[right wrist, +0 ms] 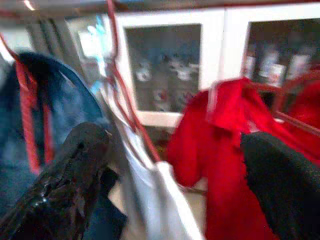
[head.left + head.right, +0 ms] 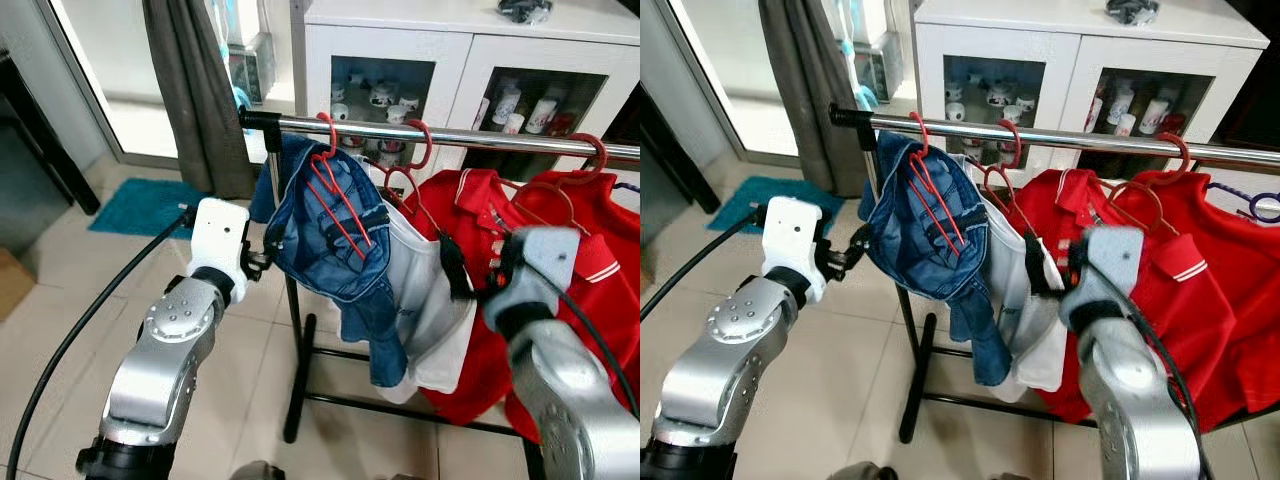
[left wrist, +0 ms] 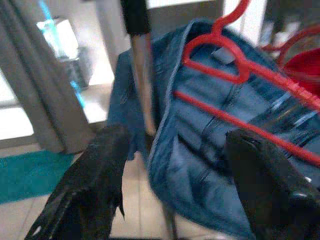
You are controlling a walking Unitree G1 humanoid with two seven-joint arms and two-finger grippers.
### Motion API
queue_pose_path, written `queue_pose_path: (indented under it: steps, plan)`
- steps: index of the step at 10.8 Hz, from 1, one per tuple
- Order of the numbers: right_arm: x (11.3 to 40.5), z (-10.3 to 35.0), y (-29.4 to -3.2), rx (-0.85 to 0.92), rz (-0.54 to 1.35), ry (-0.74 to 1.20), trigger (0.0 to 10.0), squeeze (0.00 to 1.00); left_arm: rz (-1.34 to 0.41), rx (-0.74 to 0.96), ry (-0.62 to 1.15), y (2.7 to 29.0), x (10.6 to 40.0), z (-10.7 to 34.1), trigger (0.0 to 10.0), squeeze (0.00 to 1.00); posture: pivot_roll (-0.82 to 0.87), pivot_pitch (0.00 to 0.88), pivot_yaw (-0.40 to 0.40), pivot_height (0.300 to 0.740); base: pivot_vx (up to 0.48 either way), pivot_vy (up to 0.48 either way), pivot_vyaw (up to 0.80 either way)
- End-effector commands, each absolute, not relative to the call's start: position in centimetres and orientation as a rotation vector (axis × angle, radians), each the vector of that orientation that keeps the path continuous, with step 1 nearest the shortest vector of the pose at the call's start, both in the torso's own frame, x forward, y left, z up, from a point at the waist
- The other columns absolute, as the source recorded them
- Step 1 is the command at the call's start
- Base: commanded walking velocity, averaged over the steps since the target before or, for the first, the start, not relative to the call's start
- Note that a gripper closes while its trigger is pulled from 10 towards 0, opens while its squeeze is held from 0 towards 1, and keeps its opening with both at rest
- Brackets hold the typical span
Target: Hang hanger
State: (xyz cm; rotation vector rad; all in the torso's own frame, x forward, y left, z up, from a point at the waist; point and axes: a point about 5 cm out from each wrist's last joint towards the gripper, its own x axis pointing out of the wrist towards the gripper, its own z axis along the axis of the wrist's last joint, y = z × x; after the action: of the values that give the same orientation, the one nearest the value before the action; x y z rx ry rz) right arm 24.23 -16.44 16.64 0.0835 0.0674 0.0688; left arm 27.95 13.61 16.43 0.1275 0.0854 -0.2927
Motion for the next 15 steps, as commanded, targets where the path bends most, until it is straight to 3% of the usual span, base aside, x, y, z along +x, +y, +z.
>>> queue_pose_path:
  steps: [1, 3, 4, 5, 6, 7, 8, 9, 10, 15]
  plan:
    - [24.7, 16.7, -16.1, 0.101, 0.106, 0.064, 10.0, 1.00, -0.312, 0.120, 0.051, 13.6, 28.3, 17.1, 10.0, 1.00, -0.01, 0.014, 0.063, 0.740, 0.000, 0.000, 0.00]
    - [26.6, 16.9, -16.2, 0.035, 0.234, 0.105, 10.0, 1.00, -0.442, 0.194, 0.066, 13.0, 27.9, 17.0, 10.0, 1.00, 0.01, 0.012, 0.036, 0.740, 0.000, 0.000, 0.00]
    - [28.1, 17.2, -17.0, 0.028, 0.298, 0.146, 10.0, 1.00, -0.597, 0.248, 0.104, 12.5, 27.3, 16.6, 10.0, 0.31, 0.01, 0.002, 0.038, 0.740, 0.000, 0.000, 0.00]
    - [29.4, 17.5, -17.6, -0.009, 0.363, 0.180, 10.0, 1.00, -0.738, 0.279, 0.132, 12.1, 26.7, 16.5, 10.0, 0.00, 0.00, 0.000, 0.041, 0.740, 0.000, 0.000, 0.00]
    - [30.2, 17.6, -17.9, -0.038, 0.415, 0.210, 10.0, 0.90, -0.799, 0.299, 0.152, 11.9, 26.5, 16.3, 10.0, 0.00, 0.00, 0.000, 0.043, 0.740, 0.000, 0.000, 0.00]
    - [31.1, 18.1, -18.2, -0.052, 0.466, 0.223, 10.0, 0.00, -0.854, 0.321, 0.175, 11.8, 26.3, 16.2, 10.0, 0.00, 0.00, 0.000, 0.042, 0.740, 0.000, 0.000, 0.00]
    - [31.9, 18.4, -18.2, -0.023, 0.515, 0.241, 10.0, 0.00, -0.881, 0.333, 0.198, 12.0, 26.3, 16.0, 10.0, 0.00, -0.01, 0.000, 0.041, 0.740, 0.000, 0.000, 0.00]
    - [33.1, 18.3, -18.5, -0.106, 0.499, 0.255, 10.0, 0.00, -0.883, 0.362, 0.214, 12.3, 26.3, 15.8, 10.0, 0.00, -0.01, 0.000, 0.032, 0.740, 0.000, 0.000, 0.00]
    - [34.6, 18.2, -19.4, -0.099, 0.392, 0.270, 10.0, 0.00, -0.874, 0.370, 0.218, 12.6, 26.4, 15.7, 10.0, 0.00, 0.00, 0.000, 0.028, 0.740, 0.000, 0.000, 0.00]
    - [37.6, 18.2, -18.8, -0.120, 0.502, 0.339, 10.0, 0.00, -0.902, 0.385, 0.240, 13.0, 26.4, 15.6, 10.0, 0.00, 0.00, 0.000, 0.025, 0.740, 0.000, 0.000, 0.00]
